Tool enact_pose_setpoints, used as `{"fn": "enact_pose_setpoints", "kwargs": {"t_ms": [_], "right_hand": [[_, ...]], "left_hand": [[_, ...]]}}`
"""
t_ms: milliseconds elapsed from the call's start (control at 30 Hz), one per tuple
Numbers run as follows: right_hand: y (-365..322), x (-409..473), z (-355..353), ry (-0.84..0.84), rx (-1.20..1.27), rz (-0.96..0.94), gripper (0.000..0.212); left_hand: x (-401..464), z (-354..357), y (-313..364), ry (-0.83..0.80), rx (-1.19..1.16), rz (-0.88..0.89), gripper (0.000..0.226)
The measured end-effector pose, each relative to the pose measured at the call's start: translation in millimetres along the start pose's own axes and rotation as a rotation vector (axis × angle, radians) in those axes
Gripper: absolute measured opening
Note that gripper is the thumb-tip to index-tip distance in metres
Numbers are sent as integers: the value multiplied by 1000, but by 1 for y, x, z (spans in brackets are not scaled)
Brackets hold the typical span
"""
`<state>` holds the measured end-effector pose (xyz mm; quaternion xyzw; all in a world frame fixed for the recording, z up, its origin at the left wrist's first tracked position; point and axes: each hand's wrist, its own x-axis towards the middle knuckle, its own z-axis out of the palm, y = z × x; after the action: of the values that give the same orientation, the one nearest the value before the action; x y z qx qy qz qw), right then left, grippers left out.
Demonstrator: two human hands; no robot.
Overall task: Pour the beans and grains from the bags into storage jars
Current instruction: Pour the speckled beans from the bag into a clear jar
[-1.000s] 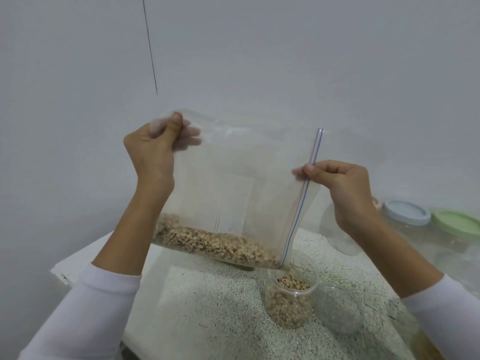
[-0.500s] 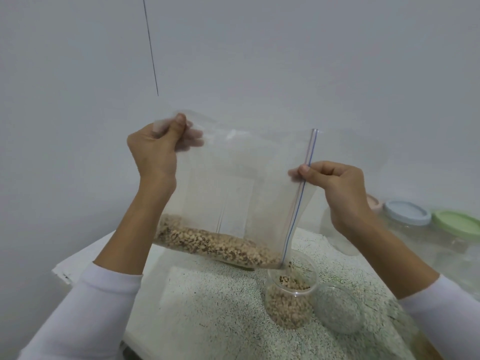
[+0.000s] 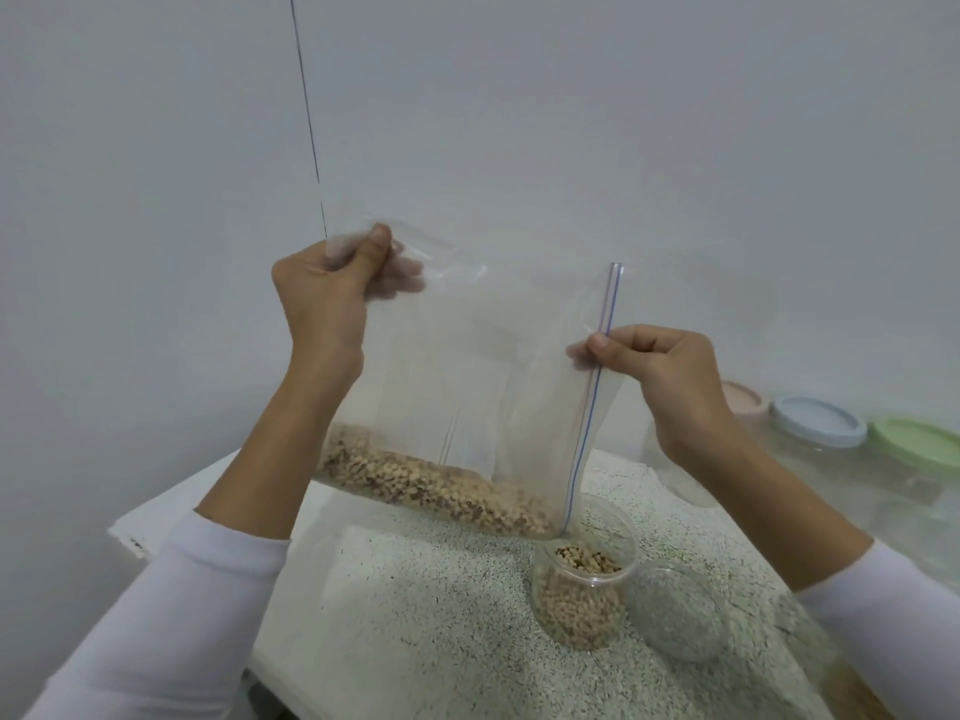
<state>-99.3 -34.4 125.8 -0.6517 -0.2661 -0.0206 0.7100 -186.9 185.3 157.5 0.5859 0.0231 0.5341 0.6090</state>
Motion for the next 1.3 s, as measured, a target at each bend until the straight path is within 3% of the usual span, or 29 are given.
{"fn": "enact_pose_setpoints", "kwargs": {"t_ms": [133,267,700,800,933,1033,1133,1300], "right_hand": [[-1,2,-2,66,43,-10,8],[0,2,-1,-7,7,-5,8],[0,1,-1,-9,4,-4,8],[-1,2,-4,43,24,-29,8],[1,0,-3,-30,-14,2,8],[2,1,-5,49,27,-15,8],[1,0,-6,1,7,-1,8],[1,0,-6,36,12,-18,9]], "left_hand": [[2,-1,-1,71,-39,-5,22],[1,1,1,35,-42,-9,22],[0,3,2,0,10,3,21],[1,1,2,55,-15,23,21],[-2,3,3,-29,16,11,21],[-1,1,3,24,1,12,21],[0,3,5,-36,18,18,21],[2,2,6,3,17,21,22]]}}
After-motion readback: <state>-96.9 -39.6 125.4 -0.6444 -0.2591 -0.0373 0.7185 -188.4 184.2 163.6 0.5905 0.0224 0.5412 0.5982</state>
